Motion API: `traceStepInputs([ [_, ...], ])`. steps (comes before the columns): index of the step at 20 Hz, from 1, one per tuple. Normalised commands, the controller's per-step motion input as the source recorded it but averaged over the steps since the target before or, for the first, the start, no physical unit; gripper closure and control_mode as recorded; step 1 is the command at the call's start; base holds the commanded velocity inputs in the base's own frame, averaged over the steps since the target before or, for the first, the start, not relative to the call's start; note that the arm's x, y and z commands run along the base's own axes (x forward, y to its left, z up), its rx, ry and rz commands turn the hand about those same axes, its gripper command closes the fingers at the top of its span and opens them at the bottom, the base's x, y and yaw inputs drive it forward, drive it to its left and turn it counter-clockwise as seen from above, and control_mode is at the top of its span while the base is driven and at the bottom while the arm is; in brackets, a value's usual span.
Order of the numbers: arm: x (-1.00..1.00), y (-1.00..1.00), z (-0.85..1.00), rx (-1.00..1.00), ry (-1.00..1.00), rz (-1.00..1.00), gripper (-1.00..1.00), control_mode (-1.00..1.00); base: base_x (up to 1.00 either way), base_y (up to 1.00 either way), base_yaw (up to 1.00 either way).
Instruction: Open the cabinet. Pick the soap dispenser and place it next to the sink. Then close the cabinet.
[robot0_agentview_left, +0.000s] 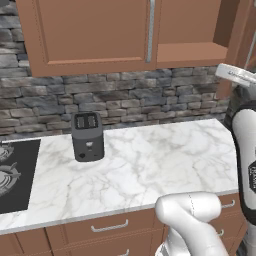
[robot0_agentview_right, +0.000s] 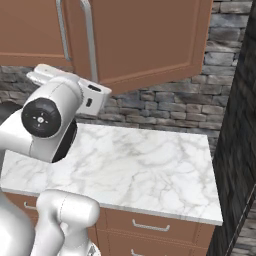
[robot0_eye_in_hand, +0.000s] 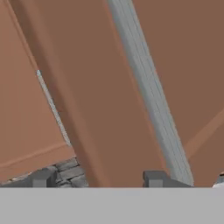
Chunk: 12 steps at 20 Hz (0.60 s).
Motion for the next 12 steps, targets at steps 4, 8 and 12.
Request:
traceStepInputs([
  [4, 0.79, 0.00, -0.08, 0.25, 0.13, 0.00, -1.00, -1.00, 0.00, 0.00, 0.00],
  [8, 0.86, 0.01, -0.08, 0.18, 0.02, 0.00, -1.00, -1.00, 0.00, 0.00, 0.00],
  [12, 0.84, 0.01, -0.22, 0.19, 0.00, 0.00, -1.00, -1.00, 0.00, 0.00, 0.00],
])
